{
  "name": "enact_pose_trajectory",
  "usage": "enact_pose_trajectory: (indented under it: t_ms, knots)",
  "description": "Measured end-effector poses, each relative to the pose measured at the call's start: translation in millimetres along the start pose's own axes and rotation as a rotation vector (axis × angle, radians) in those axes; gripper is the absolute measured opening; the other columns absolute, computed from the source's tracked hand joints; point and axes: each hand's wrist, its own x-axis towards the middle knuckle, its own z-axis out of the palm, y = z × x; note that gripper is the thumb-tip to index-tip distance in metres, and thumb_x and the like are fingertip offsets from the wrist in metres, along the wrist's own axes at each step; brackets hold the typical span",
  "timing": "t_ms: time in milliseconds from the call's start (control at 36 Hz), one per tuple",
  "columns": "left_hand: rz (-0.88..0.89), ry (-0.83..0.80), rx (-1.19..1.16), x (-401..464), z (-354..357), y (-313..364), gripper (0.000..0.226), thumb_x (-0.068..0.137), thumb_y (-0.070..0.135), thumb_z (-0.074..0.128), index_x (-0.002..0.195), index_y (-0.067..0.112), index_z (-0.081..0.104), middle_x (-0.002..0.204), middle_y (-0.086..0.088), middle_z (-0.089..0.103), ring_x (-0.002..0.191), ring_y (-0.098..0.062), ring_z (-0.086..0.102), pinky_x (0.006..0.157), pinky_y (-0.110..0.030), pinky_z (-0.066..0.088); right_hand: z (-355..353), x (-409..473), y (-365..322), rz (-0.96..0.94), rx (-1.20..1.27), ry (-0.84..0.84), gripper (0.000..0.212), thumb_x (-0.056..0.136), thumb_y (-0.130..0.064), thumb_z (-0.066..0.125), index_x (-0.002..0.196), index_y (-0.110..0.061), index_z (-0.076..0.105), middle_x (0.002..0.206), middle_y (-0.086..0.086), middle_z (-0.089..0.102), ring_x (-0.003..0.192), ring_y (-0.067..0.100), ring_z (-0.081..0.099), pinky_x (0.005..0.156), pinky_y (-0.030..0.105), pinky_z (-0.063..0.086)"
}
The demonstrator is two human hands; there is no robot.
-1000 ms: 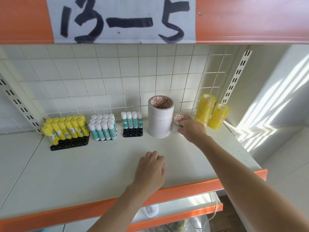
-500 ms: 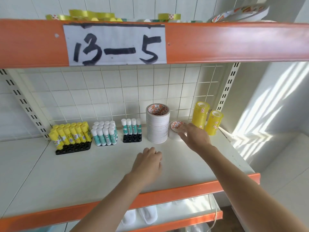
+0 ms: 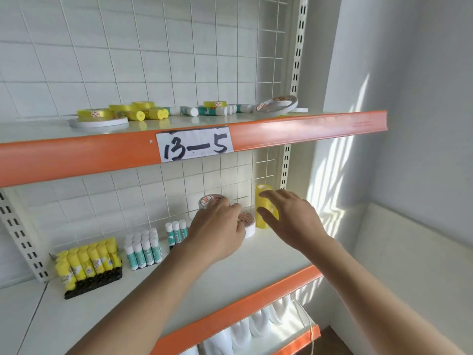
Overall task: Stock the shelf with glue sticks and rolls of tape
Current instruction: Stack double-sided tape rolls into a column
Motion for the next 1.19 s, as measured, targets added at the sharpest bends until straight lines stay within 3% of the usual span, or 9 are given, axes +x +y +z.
enact_pose_trajectory:
  t_ms: [139,333,556,861,1000,1194]
  knots:
    - [0.154,0.101,-0.018,-29.1,-50.6,21.1,0.024,0.098,0.033,0.040,0.112,0.022,0.055,0.113,0.003,0.053,0.111,-0.019,0.050,0.083,-0.033,0.043,-51.8,-27.0,-27.5,0.018,-0.080,0.064,0.041,0.095,-0.049,0.049,0.132,-0.031,0.052,0.125,-0.007,0.059,0.113,0.020,0.056,0.085,0.035,0.046]
    - [0.300,0.304,-0.095,-53.1,-125.2,43.6,0.024,0.096,0.035,0.041,0.111,0.024,0.056,0.111,0.005,0.053,0.110,-0.017,0.049,0.082,-0.034,0.044,-124.2,-57.2,-57.7,0.046,-0.194,0.212,0.042,0.094,-0.049,0.048,0.131,-0.031,0.053,0.123,-0.006,0.060,0.111,0.022,0.057,0.080,0.035,0.046]
    - [0.289,0.444,-0.050,-34.6,-190.9,42.7,0.020,0.094,0.033,0.046,0.109,0.026,0.057,0.109,0.006,0.055,0.107,-0.017,0.049,0.073,-0.030,0.036,-177.4,-38.6,-68.2,0.027,-0.269,0.302,0.040,0.096,-0.046,0.047,0.132,-0.030,0.052,0.129,-0.005,0.057,0.118,0.019,0.053,0.077,0.032,0.041]
    - [0.182,0.280,0.122,38.1,-201.8,48.3,0.021,0.094,0.027,0.044,0.106,0.020,0.060,0.109,0.002,0.057,0.102,-0.022,0.051,0.073,-0.030,0.036,-175.2,34.8,-18.7,-0.003,-0.189,0.279,0.037,0.097,-0.042,0.048,0.131,-0.027,0.053,0.121,0.000,0.060,0.112,0.024,0.055,0.079,0.034,0.044]
    - [0.123,0.163,0.151,92.0,-193.1,66.4,0.027,0.093,0.030,0.044,0.111,0.019,0.061,0.115,-0.001,0.061,0.105,-0.025,0.055,0.083,-0.034,0.046,-171.0,77.5,16.9,-0.010,-0.145,0.226,0.034,0.098,-0.041,0.046,0.128,-0.027,0.055,0.121,0.001,0.060,0.111,0.025,0.055,0.085,0.037,0.048]
    - [0.012,-0.057,0.144,158.2,-170.7,79.0,0.027,0.094,0.033,0.048,0.105,0.015,0.065,0.101,-0.006,0.065,0.093,-0.026,0.062,0.076,-0.033,0.050,-160.5,135.8,60.8,-0.062,0.081,0.023,0.027,0.098,-0.033,0.047,0.116,-0.024,0.065,0.117,0.002,0.064,0.102,0.020,0.059,0.087,0.030,0.044]
